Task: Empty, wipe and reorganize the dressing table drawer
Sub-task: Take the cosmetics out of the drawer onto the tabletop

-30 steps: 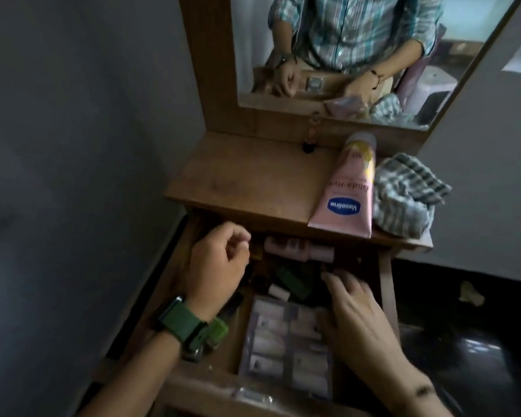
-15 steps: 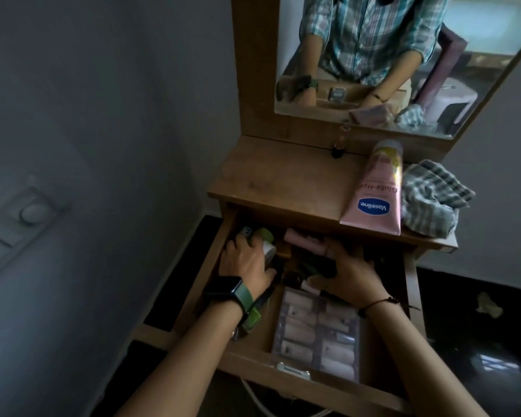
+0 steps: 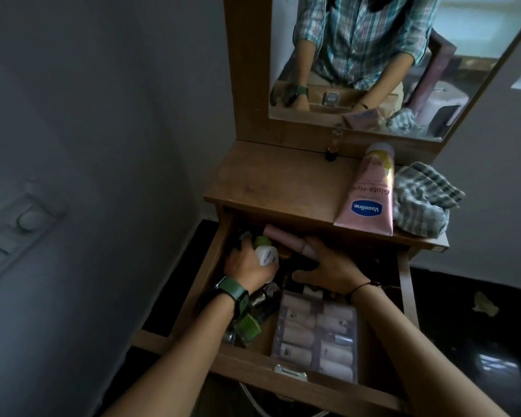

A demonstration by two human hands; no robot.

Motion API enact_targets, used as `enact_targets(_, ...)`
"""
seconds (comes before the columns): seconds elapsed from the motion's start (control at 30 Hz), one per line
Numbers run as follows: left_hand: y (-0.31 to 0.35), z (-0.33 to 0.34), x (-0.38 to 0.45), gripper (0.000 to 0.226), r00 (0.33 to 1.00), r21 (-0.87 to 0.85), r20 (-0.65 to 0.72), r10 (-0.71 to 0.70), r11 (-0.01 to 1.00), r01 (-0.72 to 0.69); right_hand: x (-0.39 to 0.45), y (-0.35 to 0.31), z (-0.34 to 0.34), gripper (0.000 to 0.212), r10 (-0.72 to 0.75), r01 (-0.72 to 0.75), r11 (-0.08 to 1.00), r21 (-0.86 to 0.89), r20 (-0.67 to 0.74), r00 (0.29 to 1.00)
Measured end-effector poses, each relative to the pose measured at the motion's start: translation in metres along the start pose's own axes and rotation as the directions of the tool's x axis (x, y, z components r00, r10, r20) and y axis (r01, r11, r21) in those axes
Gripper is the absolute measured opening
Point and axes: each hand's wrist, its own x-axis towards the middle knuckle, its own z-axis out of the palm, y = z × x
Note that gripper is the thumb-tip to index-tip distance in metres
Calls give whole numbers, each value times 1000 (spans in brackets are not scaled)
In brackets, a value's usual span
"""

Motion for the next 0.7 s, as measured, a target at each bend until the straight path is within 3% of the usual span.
enact_targets(0.23, 6, 0, -2, 47, 993, -427, 118, 11, 903, 41, 10, -8, -6, 62, 53, -60, 993, 103, 64, 997)
enact_targets(0.5, 10, -1, -13, 51, 993, -417, 100, 55, 909, -9, 1, -9, 0, 37, 111, -109, 896, 430, 19, 994)
enact_targets(0.7, 12, -4, -29, 55, 989, -358, 143, 31, 934, 22, -9, -13, 7, 34, 139, -115, 854, 507, -11, 990)
